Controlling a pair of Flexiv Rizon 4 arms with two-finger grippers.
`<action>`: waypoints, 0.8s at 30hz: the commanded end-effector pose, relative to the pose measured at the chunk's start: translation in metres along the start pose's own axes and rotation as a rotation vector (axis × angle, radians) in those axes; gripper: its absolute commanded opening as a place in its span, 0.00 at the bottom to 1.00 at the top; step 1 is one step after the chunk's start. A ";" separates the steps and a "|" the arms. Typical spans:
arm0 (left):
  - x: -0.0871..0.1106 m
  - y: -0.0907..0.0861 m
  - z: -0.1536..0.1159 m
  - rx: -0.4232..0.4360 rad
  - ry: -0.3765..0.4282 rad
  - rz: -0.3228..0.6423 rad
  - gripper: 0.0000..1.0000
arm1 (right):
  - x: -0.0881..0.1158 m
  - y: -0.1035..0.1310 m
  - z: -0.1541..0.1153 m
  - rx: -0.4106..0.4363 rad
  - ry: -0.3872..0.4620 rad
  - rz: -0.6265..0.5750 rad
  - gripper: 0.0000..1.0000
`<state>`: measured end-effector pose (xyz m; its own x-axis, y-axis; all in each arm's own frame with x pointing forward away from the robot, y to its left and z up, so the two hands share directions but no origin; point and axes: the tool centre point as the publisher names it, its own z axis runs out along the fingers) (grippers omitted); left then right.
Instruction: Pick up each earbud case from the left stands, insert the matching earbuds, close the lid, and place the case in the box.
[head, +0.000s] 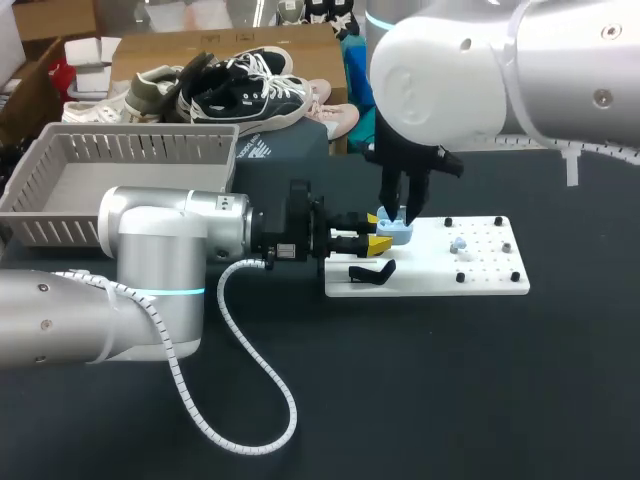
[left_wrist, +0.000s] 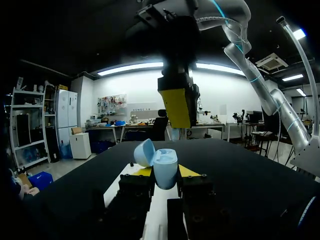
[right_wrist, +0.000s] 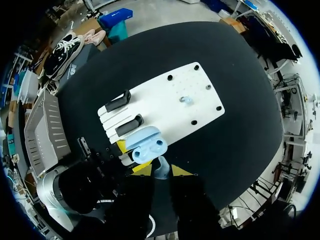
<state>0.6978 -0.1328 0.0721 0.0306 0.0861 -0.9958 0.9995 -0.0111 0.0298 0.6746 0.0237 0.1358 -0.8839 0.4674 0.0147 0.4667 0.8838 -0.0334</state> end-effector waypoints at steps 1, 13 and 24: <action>0.000 -0.001 0.000 -0.005 -0.001 0.001 0.00 | -0.003 0.004 0.001 0.012 0.003 0.001 0.00; 0.000 -0.001 0.000 -0.005 -0.001 0.001 0.00 | -0.010 0.006 0.007 0.020 0.008 -0.004 0.00; 0.000 -0.001 0.000 -0.005 -0.001 0.001 0.00 | -0.013 0.007 0.011 0.026 0.011 -0.001 0.00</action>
<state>0.6978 -0.1328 0.0721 0.0306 0.0861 -0.9958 0.9995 -0.0111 0.0298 0.6854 0.0220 0.1255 -0.8849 0.4654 0.0203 0.4640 0.8843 -0.0518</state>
